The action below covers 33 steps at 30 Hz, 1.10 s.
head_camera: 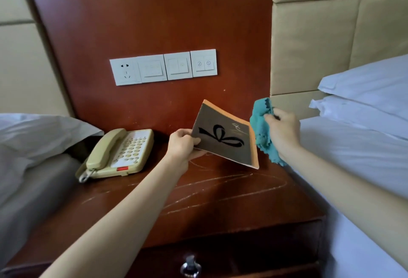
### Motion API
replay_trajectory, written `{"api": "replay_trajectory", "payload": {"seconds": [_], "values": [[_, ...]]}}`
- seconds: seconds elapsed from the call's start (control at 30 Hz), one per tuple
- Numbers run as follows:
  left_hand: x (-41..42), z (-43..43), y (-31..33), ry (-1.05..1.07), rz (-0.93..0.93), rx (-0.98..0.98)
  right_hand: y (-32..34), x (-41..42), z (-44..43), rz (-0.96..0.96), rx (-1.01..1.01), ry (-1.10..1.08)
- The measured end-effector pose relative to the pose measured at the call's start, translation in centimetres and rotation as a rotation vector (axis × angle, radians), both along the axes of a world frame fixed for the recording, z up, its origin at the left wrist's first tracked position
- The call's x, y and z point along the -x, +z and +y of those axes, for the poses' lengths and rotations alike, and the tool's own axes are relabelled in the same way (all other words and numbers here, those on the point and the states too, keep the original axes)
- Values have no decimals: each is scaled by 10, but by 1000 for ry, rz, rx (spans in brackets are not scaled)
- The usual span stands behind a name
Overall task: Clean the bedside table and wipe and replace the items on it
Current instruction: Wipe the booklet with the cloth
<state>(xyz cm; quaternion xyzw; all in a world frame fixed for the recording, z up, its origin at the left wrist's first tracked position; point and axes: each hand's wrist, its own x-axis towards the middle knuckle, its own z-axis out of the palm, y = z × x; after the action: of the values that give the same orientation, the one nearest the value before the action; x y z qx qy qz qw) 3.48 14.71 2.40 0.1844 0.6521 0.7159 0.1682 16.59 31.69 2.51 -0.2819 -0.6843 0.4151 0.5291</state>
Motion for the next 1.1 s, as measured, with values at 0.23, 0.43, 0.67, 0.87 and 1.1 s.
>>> {"api": "replay_trajectory", "payload": {"seconds": [0.23, 0.43, 0.67, 0.87, 1.1], "values": [[4, -87, 3, 32, 6, -171, 23, 25, -62, 35, -140, 115], [4, -152, 12, 111, 14, -194, 45, 39, -123, 78, -205, 188], [-15, -190, 8, 114, 11, -211, 42, 56, -217, 147, -230, 263], [-21, -207, 7, 79, 50, -303, 6, 70, -261, -184, -725, 575], [-24, -222, -1, 68, 51, -349, 11, 75, -224, -283, -793, 478]]}}
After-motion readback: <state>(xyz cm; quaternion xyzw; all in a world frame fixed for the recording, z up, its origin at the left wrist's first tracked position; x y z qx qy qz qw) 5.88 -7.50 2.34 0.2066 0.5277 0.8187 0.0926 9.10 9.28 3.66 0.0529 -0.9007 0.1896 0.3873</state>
